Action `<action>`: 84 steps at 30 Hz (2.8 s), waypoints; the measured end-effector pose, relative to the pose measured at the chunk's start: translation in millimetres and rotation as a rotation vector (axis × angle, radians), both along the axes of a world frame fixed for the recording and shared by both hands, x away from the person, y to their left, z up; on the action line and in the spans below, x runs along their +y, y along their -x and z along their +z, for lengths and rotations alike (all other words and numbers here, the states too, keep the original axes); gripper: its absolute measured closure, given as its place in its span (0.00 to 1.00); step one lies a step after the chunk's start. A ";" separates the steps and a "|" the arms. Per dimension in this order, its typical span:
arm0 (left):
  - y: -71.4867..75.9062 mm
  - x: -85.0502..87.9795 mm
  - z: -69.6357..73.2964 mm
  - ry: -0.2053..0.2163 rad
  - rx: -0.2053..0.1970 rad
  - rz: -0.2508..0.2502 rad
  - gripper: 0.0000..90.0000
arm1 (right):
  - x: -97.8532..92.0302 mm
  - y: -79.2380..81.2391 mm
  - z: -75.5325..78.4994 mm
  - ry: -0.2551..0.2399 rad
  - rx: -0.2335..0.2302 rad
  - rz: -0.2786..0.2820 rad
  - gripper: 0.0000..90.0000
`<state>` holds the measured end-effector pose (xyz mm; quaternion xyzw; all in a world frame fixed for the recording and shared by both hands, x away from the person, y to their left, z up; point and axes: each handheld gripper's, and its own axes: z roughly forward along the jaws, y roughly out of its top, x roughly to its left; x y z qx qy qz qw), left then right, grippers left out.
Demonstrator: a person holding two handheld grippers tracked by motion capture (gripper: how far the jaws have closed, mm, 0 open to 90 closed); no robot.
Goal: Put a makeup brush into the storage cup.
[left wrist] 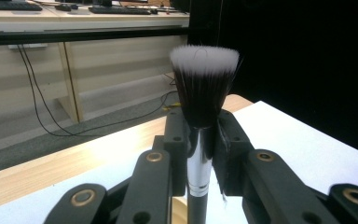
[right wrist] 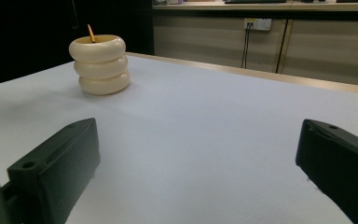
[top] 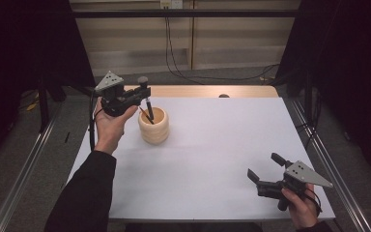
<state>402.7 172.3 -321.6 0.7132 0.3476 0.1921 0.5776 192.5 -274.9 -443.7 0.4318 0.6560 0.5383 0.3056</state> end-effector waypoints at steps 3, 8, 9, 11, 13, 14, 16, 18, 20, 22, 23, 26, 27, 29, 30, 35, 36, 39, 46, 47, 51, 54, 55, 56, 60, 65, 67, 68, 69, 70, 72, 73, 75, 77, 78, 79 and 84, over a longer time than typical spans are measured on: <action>-4.0 -1.6 -3.5 -0.010 0.007 0.014 0.86 | 0.8 -0.3 0.0 -0.002 -0.004 -0.002 0.00; -9.8 -1.6 -8.0 -0.023 0.009 0.023 0.86 | 0.2 0.0 0.1 0.004 -0.004 -0.002 0.00; -10.3 -1.7 -8.8 -0.020 0.010 0.023 0.86 | 0.1 -0.1 -0.1 0.003 -0.004 -0.003 0.00; -10.8 -2.1 -10.2 -0.025 0.013 0.026 0.86 | 0.5 -0.4 -0.4 0.005 -0.005 -0.002 0.00; -11.9 -3.8 -11.9 -0.033 0.013 0.026 0.86 | 0.6 -0.6 -0.4 0.007 -0.008 -0.002 0.00; -12.5 -4.5 -12.8 -0.035 0.012 0.022 0.86 | 0.7 -0.6 -0.4 0.007 -0.007 -0.001 0.00; -13.4 -5.6 -14.9 -0.034 0.014 0.019 0.86 | 0.6 -0.3 -0.1 0.007 -0.007 -0.001 0.00; -13.9 -7.3 -17.1 -0.033 0.016 0.019 0.86 | 0.6 -0.2 0.0 0.009 -0.009 -0.003 0.00; -14.3 -8.9 -19.9 -0.040 0.023 0.020 0.86 | 1.4 0.0 -0.3 0.015 -0.009 -0.005 0.00; -15.2 -8.8 -22.9 -0.043 0.027 0.022 0.86 | 2.1 0.1 -0.1 0.028 -0.017 0.005 0.00; -15.3 -8.7 -23.8 -0.044 0.029 0.024 0.86 | 2.8 0.4 -0.2 0.041 -0.020 0.009 0.00; -15.3 -7.4 -27.2 -0.057 0.035 0.038 0.86 | 3.6 0.5 -0.3 0.035 -0.015 0.016 0.00; -15.3 -6.9 -29.0 -0.050 0.036 0.037 0.86 | 3.4 0.4 -0.4 0.036 -0.017 0.014 0.00; -14.9 -6.4 -32.5 -0.058 0.045 0.041 0.86 | 2.8 0.4 -0.2 0.029 -0.012 0.018 0.00; -15.1 -6.7 -34.8 -0.054 0.042 0.037 0.86 | 2.8 0.3 -0.2 0.030 -0.014 0.018 0.00; -15.7 -9.5 -44.1 -0.066 0.060 0.042 0.86 | 2.6 0.0 -0.3 0.027 -0.015 0.010 0.00; -16.0 -10.1 -45.8 -0.060 0.064 0.036 0.86 | 2.5 0.0 -0.3 0.026 -0.015 0.008 0.00; -16.3 -11.6 -50.0 -0.060 0.067 0.024 0.86 | 1.7 -0.2 -0.3 0.022 -0.013 0.012 0.00; -16.2 -13.3 -58.2 -0.061 0.073 0.020 0.86 | 1.7 0.0 -0.1 0.018 -0.011 0.006 0.00; -15.5 -14.2 -59.0 -0.063 0.076 0.036 0.86 | 1.6 0.0 -0.1 0.017 -0.010 0.007 0.00; -15.1 -15.1 -61.6 -0.070 0.079 0.035 0.86 | 1.8 -0.1 -0.2 0.020 -0.011 0.010 0.00; -15.6 -15.4 -64.1 -0.069 0.081 0.034 0.86 | 2.1 -0.3 -0.4 0.017 -0.009 0.009 0.00; -16.2 -15.0 -64.7 -0.063 0.081 0.032 0.86 | 1.7 -0.1 -0.3 0.020 -0.010 0.009 0.00; -16.3 -14.7 -64.7 -0.067 0.082 0.036 0.85 | 1.5 -0.1 -0.3 0.019 -0.011 0.008 0.00; -17.3 -14.0 -65.3 -0.061 0.088 0.046 0.78 | 2.3 0.0 -0.2 0.018 -0.015 0.007 0.00; -16.6 -15.8 -65.0 -0.052 0.070 0.057 0.67 | 1.9 -0.1 -0.3 0.012 -0.012 0.007 0.00; -16.8 -15.7 -65.1 -0.054 0.068 0.062 0.61 | 1.9 0.1 -0.1 0.009 -0.009 0.006 0.00; -16.8 -15.6 -65.1 -0.053 0.068 0.065 0.58 | 1.9 0.0 -0.3 0.011 -0.009 0.008 0.00; -16.8 -15.1 -64.8 -0.057 0.071 0.069 0.55 | 1.8 -0.1 -0.4 0.011 -0.009 0.008 0.00; -16.8 -14.9 -64.8 -0.044 0.073 0.074 0.52 | 1.8 0.0 -0.3 0.009 -0.007 0.006 0.00; -16.3 -14.5 -64.1 -0.044 0.072 0.079 0.47 | 1.5 -0.2 -0.4 0.009 -0.010 0.001 0.00; -15.9 -14.7 -63.8 -0.037 0.072 0.078 0.44 | 1.5 -0.2 -0.4 0.007 -0.009 0.001 0.00; -15.8 -14.8 -63.4 -0.034 0.069 0.076 0.34 | 1.5 -0.3 -0.6 0.006 -0.009 0.004 0.00; -15.7 -14.9 -63.2 -0.024 0.068 0.073 0.30 | 1.5 -0.2 -0.5 0.010 -0.007 0.006 0.00; -15.9 -15.0 -63.0 -0.019 0.072 0.073 0.26 | 1.7 -0.5 -0.7 0.009 -0.011 0.003 0.00; -15.8 -14.8 -62.7 -0.021 0.068 0.074 0.22 | 1.6 -0.5 -0.7 0.008 -0.009 0.003 0.00; -16.8 -14.6 -62.7 -0.006 0.076 0.082 0.06 | 0.7 -1.0 -1.3 0.003 -0.007 0.003 0.00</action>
